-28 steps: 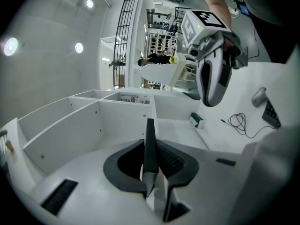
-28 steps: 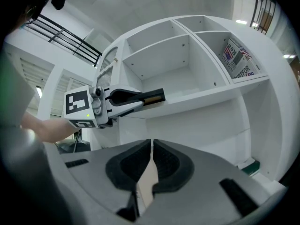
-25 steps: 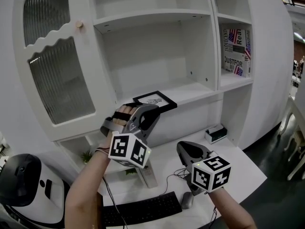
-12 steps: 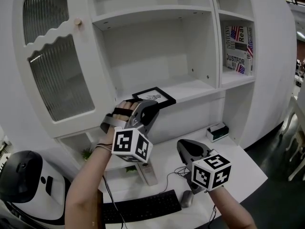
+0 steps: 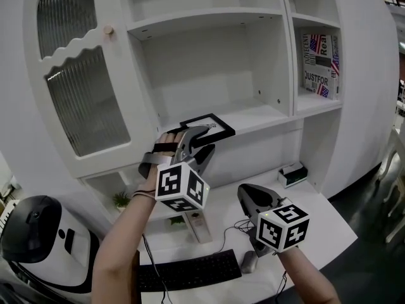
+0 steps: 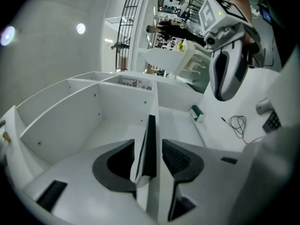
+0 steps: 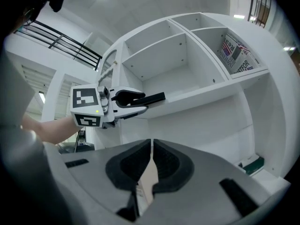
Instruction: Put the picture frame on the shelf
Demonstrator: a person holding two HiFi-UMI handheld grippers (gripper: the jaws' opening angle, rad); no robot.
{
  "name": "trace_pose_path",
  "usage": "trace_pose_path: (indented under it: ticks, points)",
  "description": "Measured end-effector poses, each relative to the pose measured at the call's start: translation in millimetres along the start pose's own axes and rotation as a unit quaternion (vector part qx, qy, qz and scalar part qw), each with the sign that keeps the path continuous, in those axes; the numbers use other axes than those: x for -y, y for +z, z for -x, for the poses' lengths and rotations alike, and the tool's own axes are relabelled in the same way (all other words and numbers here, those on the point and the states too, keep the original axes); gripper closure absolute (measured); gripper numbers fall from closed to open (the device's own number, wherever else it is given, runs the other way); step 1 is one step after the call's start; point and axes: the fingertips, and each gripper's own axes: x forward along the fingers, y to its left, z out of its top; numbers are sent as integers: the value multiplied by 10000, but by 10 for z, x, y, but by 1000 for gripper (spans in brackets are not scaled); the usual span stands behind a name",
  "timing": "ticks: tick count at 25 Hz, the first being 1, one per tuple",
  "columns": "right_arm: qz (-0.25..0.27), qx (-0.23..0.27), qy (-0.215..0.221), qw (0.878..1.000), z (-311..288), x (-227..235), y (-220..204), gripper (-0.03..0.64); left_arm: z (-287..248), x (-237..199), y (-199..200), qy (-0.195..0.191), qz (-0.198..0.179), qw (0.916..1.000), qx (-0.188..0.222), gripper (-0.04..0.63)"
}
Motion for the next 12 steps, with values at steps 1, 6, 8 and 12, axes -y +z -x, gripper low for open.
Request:
trace_pose_path:
  ticks: [1,6,8,12]
  points:
    - [-2,3,19,10000,4,-11,-3,615,30,2,19,57,44,10000,4,431]
    - [-8,-5,100,9999,33,-77,-24,615,195,62,133,229,376,9990,38,430]
    - [0,-18,128,9999,57,-101,-36,615,263,103,167,282,509,9983,32,430]
    - [18,-70,184,9998,119,-134,-80,615,419,198,220,383,830,9958,47,430]
